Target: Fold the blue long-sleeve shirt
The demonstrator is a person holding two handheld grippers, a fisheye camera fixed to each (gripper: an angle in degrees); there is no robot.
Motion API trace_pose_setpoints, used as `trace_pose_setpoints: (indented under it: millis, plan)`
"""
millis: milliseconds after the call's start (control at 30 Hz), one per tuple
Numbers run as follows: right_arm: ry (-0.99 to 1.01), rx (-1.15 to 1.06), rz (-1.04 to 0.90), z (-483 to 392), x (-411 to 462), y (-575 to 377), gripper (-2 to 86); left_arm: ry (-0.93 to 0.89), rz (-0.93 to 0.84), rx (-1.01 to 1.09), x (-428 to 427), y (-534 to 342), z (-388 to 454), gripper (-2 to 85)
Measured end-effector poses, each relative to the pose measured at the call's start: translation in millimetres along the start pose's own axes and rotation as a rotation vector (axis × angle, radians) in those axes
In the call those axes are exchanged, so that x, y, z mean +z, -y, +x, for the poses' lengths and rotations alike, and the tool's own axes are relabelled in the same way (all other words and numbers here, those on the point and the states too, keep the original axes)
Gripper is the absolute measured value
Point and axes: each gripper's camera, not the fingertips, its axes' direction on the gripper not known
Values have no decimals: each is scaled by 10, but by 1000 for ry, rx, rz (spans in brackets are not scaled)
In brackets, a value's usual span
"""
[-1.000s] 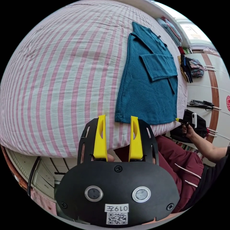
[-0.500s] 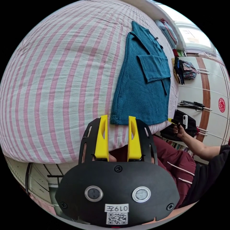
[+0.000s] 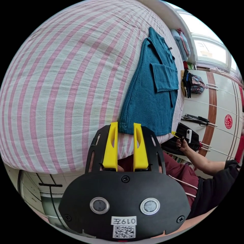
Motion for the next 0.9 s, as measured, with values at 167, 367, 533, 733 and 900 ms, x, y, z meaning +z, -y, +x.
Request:
trace_pose_setpoints:
  millis: [167,367,533,733,900]
  plan:
    - [-37,-44,-34,-68,163,71,79,-15,-12,-16,-25,111,-16,58]
    - [-25,-49,-58,-39,341,99,79,-70,-36,-19,-11,236,23,39]
    - [-1,17,45,60,378,70,74,-67,-30,-31,-23,318,77,28]
    - [29,57,42,162,581,36,57,-85,-28,-60,-69,413,108,16]
    - [31,43,23,206,681,73,17,-116,-28,-71,-115,502,160,10]
